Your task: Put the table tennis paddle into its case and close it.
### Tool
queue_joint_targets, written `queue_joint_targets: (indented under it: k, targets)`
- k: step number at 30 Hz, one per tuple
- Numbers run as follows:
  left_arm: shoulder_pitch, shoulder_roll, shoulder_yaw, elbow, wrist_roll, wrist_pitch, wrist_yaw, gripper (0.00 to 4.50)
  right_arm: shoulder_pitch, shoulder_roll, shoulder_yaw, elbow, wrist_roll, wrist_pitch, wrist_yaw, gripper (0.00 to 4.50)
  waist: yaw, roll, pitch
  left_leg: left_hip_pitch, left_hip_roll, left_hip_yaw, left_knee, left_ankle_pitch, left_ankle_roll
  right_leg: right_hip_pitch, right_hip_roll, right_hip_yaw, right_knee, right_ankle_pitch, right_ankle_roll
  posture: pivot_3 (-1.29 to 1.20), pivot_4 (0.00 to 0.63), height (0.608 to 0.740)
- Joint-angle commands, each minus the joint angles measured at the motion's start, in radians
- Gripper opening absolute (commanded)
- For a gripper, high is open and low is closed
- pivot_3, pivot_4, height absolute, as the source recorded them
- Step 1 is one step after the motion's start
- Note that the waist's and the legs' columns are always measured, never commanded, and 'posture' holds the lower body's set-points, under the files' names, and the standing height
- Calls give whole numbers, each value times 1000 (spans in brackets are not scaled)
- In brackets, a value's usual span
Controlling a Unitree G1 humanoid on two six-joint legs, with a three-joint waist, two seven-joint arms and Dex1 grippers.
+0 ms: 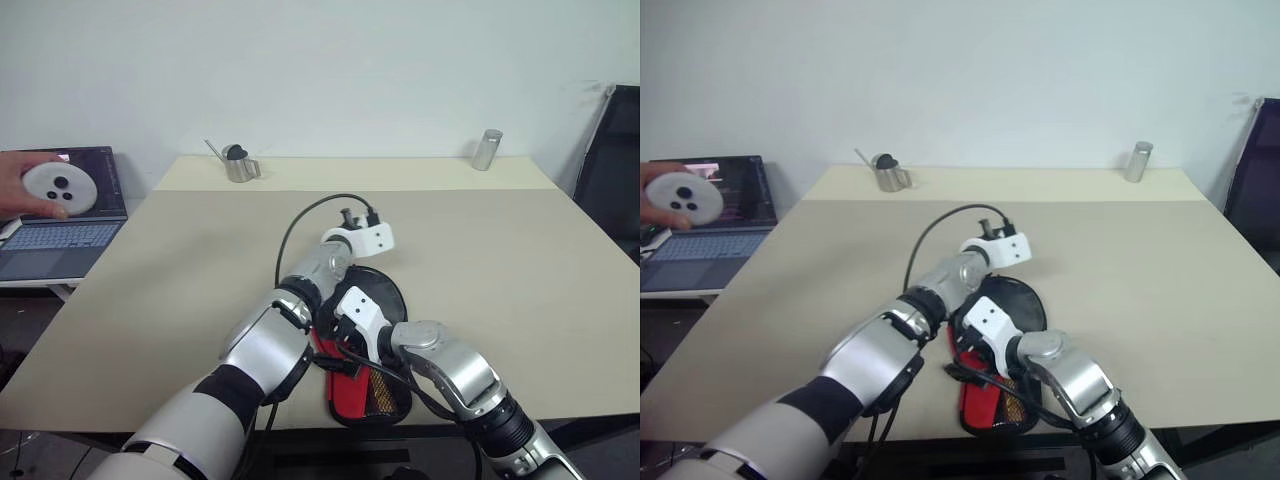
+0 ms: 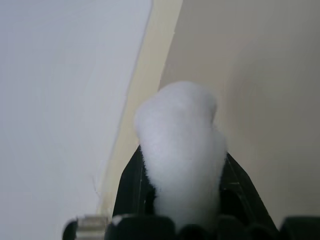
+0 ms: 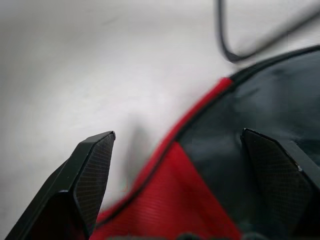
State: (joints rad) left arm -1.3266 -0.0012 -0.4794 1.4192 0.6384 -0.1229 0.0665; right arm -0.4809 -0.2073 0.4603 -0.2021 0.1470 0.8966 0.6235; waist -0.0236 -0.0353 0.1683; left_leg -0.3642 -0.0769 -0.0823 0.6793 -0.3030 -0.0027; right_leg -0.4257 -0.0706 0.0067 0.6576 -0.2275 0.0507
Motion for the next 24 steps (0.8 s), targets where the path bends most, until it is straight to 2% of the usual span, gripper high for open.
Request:
queue_joint_targets:
  k: [1, 10, 14, 17, 24]
  targets:
    - [-64, -32, -33, -34, 41, -63, 22, 559, 42, 2, 32, 19, 17, 75, -8, 4500, 0, 0, 0, 0, 0, 0, 0, 0, 0, 0, 0, 0, 0, 0, 0, 0, 150, 740]
    - [-33, -99, -64, -30, 73, -92, -38, 559, 42, 30, 32, -12, 24, 119, -34, 4500, 1, 1, 0, 0, 0, 0, 0, 0, 0, 1, 0, -1, 0, -1, 1, 0, 150, 740]
    - [-3, -98, -27, -26, 37, -49, -143, 559, 37, 27, 26, -13, 33, 125, -37, 4500, 1, 1, 0, 0, 0, 0, 0, 0, 0, 1, 0, -1, 0, -1, 1, 0, 150, 740]
    - [22, -82, -17, -24, 31, -30, -219, 1506, 32, 25, 21, -9, 38, 126, -36, 4500, 0, 1, -1, 0, 0, 0, 0, 0, 0, 1, 0, -1, -1, -1, 1, 0, 150, 740]
    - [78, -44, -43, -30, 49, -82, -344, 4054, 15, 17, 18, 25, 44, 100, -22, 4500, -3, 8, -9, 2, 0, 0, 0, -1, 2, 2, 0, -1, -1, -1, 1, 0, 150, 740]
